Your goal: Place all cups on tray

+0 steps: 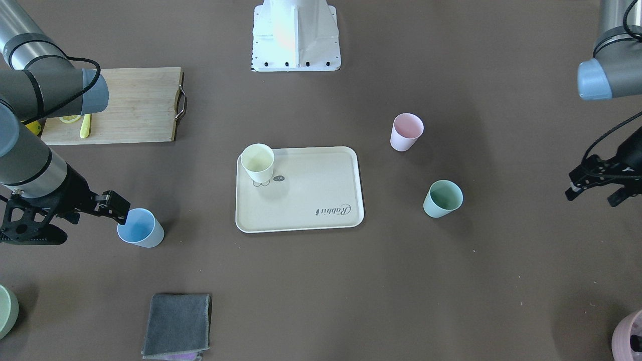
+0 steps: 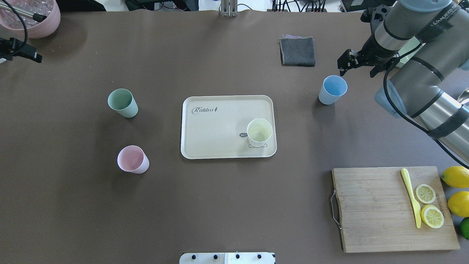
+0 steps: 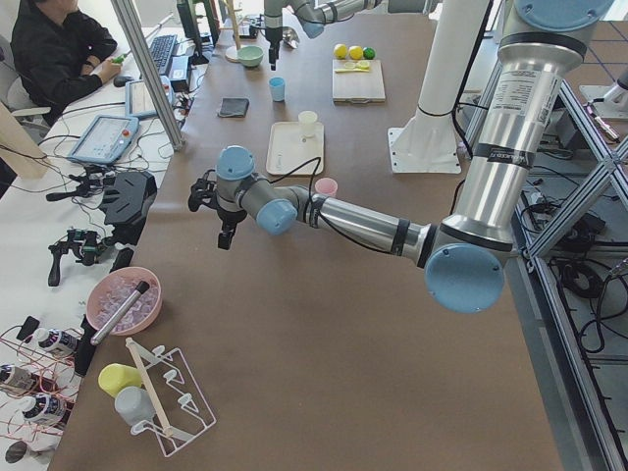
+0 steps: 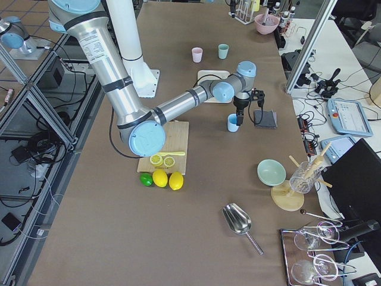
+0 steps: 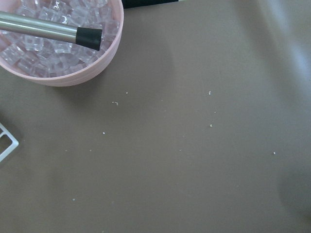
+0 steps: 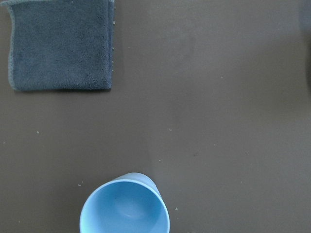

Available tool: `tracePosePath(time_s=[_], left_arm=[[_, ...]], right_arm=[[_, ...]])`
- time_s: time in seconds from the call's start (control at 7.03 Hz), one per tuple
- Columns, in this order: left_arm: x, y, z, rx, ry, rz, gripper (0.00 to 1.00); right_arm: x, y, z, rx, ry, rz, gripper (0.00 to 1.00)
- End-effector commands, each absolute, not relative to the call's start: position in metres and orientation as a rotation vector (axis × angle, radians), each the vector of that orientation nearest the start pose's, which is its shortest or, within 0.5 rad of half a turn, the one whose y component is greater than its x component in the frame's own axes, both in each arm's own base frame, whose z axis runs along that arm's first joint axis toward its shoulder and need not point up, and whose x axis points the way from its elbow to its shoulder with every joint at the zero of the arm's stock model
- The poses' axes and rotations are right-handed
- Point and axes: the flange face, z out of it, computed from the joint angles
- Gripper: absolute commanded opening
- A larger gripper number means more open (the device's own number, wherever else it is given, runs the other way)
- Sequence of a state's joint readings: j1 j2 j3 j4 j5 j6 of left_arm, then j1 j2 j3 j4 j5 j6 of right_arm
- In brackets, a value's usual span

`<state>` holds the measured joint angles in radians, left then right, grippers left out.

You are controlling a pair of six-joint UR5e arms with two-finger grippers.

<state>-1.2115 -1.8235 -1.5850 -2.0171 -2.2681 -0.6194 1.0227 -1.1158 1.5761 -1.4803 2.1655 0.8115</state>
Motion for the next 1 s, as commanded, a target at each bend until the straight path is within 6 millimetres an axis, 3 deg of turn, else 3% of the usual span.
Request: tracePosePath(time_s=[0.0,0.28,0.71,0.85], left_arm=[[0.216,-0.584,0.436,0.232,0.954,0.019,0.98],[0.253,-0.577,0.433,0.243,0.919,0.038,0.97],[0.313,-0.568,0.408,0.256,0.912,0.093,0.97],[0.34,-0.555,0.41,0.263,0.891,0.106,0.97]], right_arm=[[-0.267,-0.612,0.39,0.056,-0.794,0.103,1.0],[-0.265,-0.613,0.39,0.058,-0.793,0.108,1.0],[-0.265,-0.613,0.391,0.057,-0.791,0.11,1.0],[-0.263,-0.613,0.392,0.056,-0.79,0.112,1.0]])
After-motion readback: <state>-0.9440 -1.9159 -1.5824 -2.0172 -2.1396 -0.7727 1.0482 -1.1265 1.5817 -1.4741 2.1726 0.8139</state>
